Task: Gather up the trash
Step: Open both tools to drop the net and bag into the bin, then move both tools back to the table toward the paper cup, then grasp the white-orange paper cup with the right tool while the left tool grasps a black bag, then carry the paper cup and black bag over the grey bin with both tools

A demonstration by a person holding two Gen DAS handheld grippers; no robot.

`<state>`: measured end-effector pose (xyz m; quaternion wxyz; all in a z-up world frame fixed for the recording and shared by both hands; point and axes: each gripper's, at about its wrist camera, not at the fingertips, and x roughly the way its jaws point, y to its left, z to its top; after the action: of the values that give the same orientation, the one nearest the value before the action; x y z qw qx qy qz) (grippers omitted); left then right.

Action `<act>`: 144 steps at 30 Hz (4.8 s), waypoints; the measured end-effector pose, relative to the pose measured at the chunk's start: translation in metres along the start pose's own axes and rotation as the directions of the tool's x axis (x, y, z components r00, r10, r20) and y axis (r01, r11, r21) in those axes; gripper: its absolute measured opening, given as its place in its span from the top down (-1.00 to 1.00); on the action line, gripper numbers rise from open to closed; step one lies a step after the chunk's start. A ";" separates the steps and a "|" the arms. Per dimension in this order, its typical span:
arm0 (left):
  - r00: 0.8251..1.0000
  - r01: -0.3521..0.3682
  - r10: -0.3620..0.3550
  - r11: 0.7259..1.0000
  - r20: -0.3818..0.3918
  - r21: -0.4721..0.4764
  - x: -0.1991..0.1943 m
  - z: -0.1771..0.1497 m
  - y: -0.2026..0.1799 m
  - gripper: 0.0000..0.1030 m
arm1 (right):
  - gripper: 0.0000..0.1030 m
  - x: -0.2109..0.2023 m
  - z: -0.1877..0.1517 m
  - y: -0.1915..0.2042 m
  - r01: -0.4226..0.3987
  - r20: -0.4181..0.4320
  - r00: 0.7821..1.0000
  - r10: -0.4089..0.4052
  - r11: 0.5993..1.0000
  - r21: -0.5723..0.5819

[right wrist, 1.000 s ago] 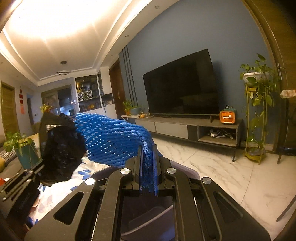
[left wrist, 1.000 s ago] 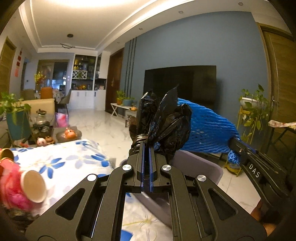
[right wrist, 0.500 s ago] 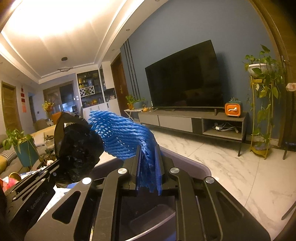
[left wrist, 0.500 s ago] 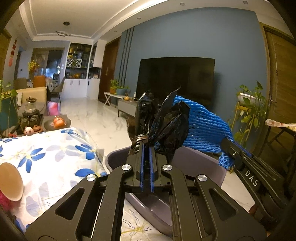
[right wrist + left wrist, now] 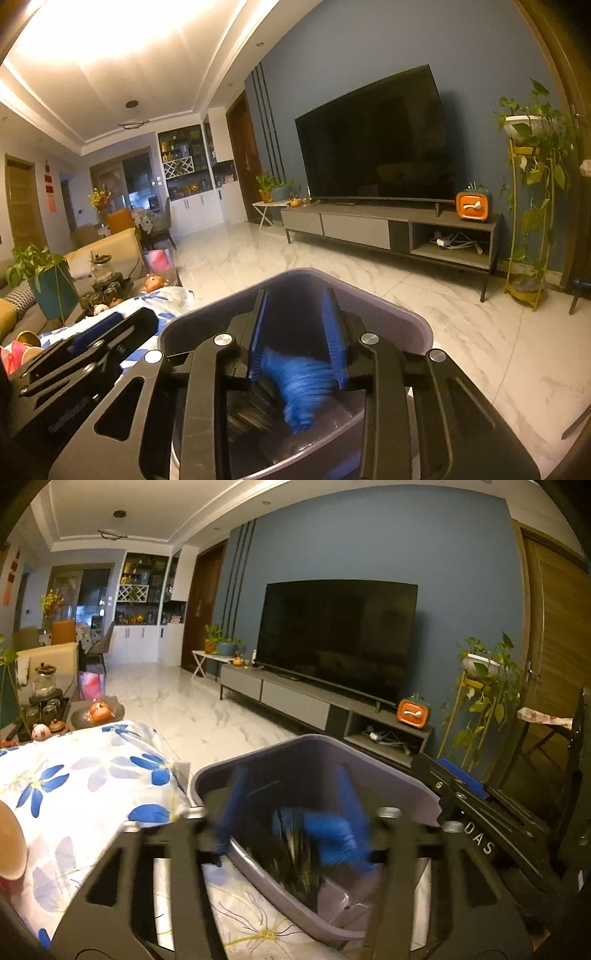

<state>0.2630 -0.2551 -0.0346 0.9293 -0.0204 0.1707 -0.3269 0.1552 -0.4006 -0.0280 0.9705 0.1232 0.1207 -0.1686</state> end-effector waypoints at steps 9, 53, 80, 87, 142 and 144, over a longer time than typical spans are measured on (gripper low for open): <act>0.992 -0.108 0.110 0.993 0.056 -0.039 -0.034 0.002 0.010 -0.62 | -0.32 -0.025 0.002 0.002 0.006 0.044 0.999 -0.006 1.000 -0.008; 0.633 -0.736 0.774 0.601 -0.004 -0.312 -0.380 -0.125 0.155 -0.87 | -0.67 -0.160 -0.137 0.239 -0.645 -0.256 0.764 0.592 0.709 -0.286; 0.645 -0.731 0.763 0.597 -0.048 -0.332 -0.376 -0.134 0.173 -0.87 | -0.18 -0.147 -0.159 0.272 -0.710 -0.345 0.703 0.622 0.644 -0.286; 0.685 -0.700 0.728 0.643 -0.036 -0.309 -0.364 -0.128 0.158 -0.87 | -0.19 -0.159 -0.129 0.230 -0.670 -0.251 0.742 0.622 0.701 -0.243; 0.969 -0.239 0.238 0.971 0.070 0.011 -0.212 -0.007 0.029 0.97 | -0.19 -0.132 -0.049 0.099 -0.338 0.038 0.938 0.344 0.935 -0.110; 0.974 -0.214 0.211 0.976 0.077 0.027 -0.198 0.001 0.022 0.97 | -0.19 -0.126 -0.042 0.090 -0.307 0.057 0.948 0.314 0.946 -0.102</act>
<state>0.1320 -0.1157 0.0230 0.9648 0.0023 0.1317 -0.2275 0.0642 -0.2692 -0.0145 0.9933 0.0896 0.0723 -0.0120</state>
